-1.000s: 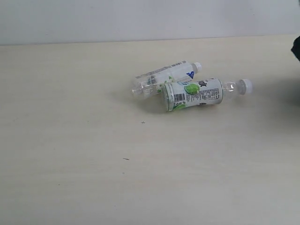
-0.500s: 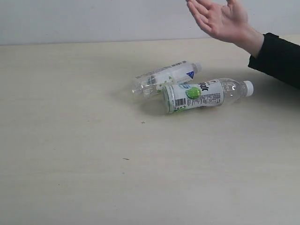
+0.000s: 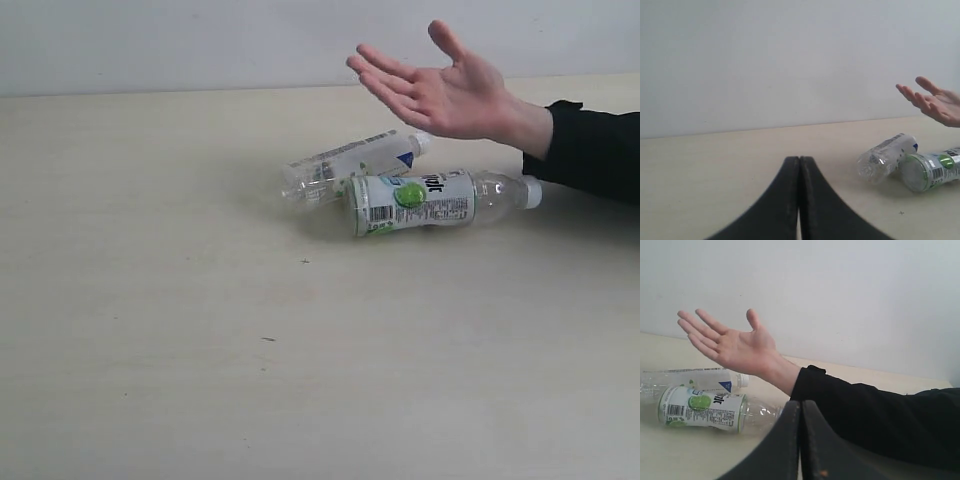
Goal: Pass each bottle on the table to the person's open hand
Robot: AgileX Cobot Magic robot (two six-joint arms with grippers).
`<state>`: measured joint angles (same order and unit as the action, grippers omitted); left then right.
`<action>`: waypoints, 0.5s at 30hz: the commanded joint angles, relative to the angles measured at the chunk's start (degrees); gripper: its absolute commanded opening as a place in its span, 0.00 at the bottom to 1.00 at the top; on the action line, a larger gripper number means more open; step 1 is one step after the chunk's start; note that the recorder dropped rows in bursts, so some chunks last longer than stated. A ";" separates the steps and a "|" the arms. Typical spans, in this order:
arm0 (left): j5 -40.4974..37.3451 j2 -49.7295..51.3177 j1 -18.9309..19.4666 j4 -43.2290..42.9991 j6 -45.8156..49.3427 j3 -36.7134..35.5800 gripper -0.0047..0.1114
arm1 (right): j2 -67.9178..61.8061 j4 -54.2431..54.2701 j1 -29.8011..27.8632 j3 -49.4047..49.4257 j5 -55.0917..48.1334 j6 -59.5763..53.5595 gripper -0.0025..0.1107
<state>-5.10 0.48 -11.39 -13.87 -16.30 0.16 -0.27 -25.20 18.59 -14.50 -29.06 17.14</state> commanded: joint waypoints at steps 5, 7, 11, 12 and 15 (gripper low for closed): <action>-0.11 -0.04 0.09 -0.04 -0.40 -0.16 0.04 | 0.27 -0.35 0.10 0.37 0.29 -0.03 0.02; -0.11 -0.04 0.09 -0.04 -0.40 -0.16 0.04 | 0.27 -0.47 0.10 0.37 0.29 -0.03 0.02; -0.11 -0.04 0.09 -0.04 -0.40 -0.16 0.04 | 0.27 -0.63 0.10 0.37 0.40 -0.03 0.02; -0.11 -0.04 0.09 -0.04 -0.40 -0.16 0.04 | 0.27 -0.63 0.10 0.37 0.40 -0.03 0.02; -0.11 -0.04 0.09 -0.04 -0.40 -0.16 0.04 | 0.27 -0.63 0.10 0.37 0.40 -0.03 0.02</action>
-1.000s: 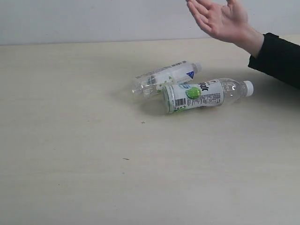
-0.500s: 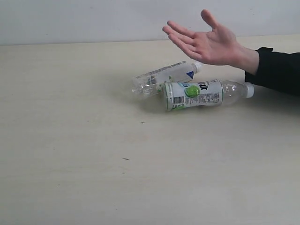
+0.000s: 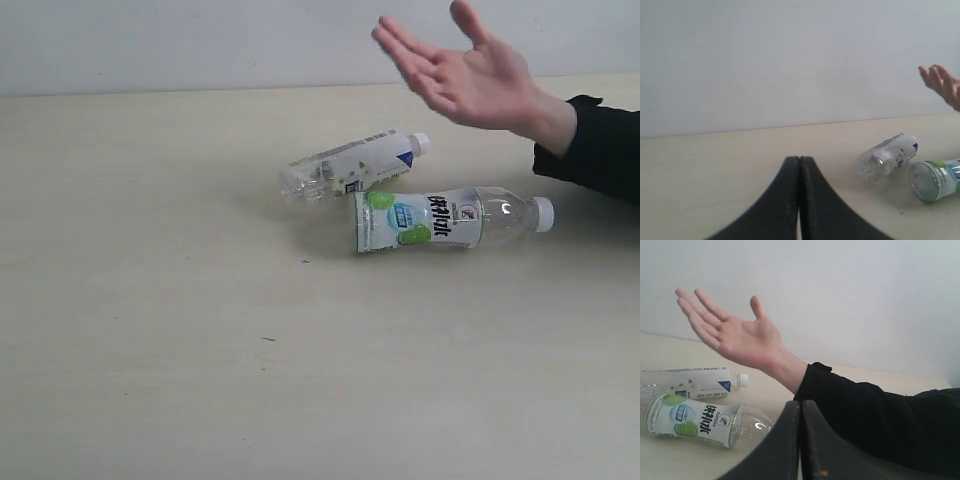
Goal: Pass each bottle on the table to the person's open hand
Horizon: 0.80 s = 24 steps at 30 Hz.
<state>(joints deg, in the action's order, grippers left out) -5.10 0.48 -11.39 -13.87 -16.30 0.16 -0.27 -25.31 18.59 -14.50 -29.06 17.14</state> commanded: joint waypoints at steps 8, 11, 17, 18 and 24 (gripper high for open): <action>-0.11 -0.04 0.09 -0.04 -0.40 -0.16 0.04 | 0.27 -7.65 0.10 0.37 6.05 -0.13 0.02; -0.11 -0.04 0.09 -0.04 -0.40 -0.16 0.04 | 0.27 -22.39 0.10 0.37 21.08 -0.13 0.02; -0.11 -0.04 0.09 -0.04 -0.40 -0.16 0.04 | -5.00 -26.06 0.10 -5.80 8.23 0.26 0.02; -0.11 -0.04 0.09 -0.04 -0.40 -0.16 0.04 | -7.46 -27.91 0.10 -7.77 4.25 1.35 0.02; -0.11 -0.04 0.09 -0.04 -0.40 -0.16 0.04 | -25.18 -28.50 0.10 -23.55 -8.29 1.32 0.02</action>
<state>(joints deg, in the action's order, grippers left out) -5.10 0.48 -11.39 -13.87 -16.30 0.16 -19.01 -53.93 18.59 -32.73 -33.13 19.32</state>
